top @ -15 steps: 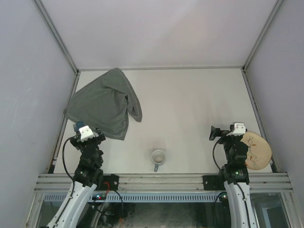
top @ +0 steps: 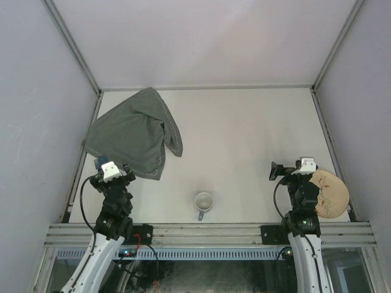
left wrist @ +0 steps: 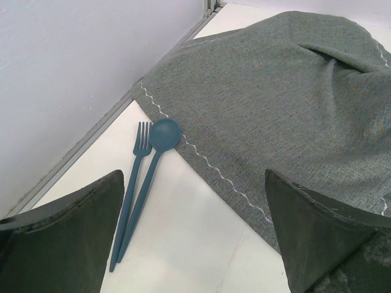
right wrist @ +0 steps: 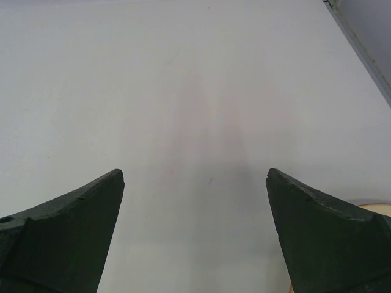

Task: Set the dinner table for one person
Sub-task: Flatten out the napkin at the center of the board.

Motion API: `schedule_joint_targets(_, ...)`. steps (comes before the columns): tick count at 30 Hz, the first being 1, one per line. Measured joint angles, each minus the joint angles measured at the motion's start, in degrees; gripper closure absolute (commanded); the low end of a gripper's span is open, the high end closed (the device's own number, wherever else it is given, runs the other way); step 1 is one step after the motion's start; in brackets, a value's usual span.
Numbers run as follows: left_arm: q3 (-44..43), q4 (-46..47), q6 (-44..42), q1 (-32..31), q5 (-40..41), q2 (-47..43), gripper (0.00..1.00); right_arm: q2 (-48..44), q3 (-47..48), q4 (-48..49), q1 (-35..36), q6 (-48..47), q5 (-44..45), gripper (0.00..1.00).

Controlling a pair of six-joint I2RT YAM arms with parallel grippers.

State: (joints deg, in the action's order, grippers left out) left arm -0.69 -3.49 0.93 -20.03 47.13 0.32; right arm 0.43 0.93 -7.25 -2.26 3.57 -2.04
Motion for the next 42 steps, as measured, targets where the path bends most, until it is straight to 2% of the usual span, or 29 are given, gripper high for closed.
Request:
schedule_joint_targets(6,-0.3,-1.2,-0.1,0.1,-1.2,0.0,0.00,0.9,1.2,-2.3,0.0,0.0,0.2,0.00)
schedule_joint_targets(9,-4.5,-5.0,-3.0,0.2,-4.7,0.2,0.00,5.2,8.4,-8.2,0.0,-0.6,0.0,0.00)
schedule_joint_targets(13,-22.9,-8.3,-4.3,0.2,-6.0,6.1,0.00,11.1,24.2,-10.1,0.0,0.9,0.9,0.00)
schedule_joint_targets(16,-42.1,-9.1,-0.1,0.8,-4.3,13.5,0.00,16.1,36.2,-7.3,0.2,2.8,3.2,0.00)
schedule_joint_targets(18,-50.5,-9.4,2.5,2.1,-3.9,16.5,0.00,18.9,40.6,-5.6,0.5,3.5,5.7,0.00)
schedule_joint_targets(20,-54.7,-9.1,1.9,3.3,-6.8,18.1,0.00,22.6,44.3,-4.5,0.6,2.6,6.9,0.00)
schedule_joint_targets(25,-55.2,-9.5,-8.1,3.8,-17.0,20.9,0.00,34.5,52.1,-1.8,0.6,-5.0,6.6,0.00)
schedule_joint_targets(29,-59.7,-9.9,-14.1,3.9,-19.6,30.4,0.00,46.5,61.0,-1.3,0.2,-8.8,2.4,0.00)
schedule_joint_targets(32,-65.1,-9.1,-14.0,4.3,-18.3,41.0,0.00,60.6,75.3,-4.7,0.0,-7.6,-3.6,0.00)
schedule_joint_targets(35,-65.6,-8.5,-12.2,6.4,-18.7,49.5,0.00,73.9,87.2,-7.4,0.4,-3.6,-7.1,0.00)
schedule_joint_targets(39,-61.9,-10.3,-6.8,10.6,-22.2,58.5,0.00,85.4,90.9,-11.1,2.4,0.6,-10.3,0.00)
schedule_joint_targets(42,-58.1,-15.2,-3.5,12.5,-25.2,60.9,0.00,92.5,90.8,-16.2,7.4,0.2,-10.6,0.00)
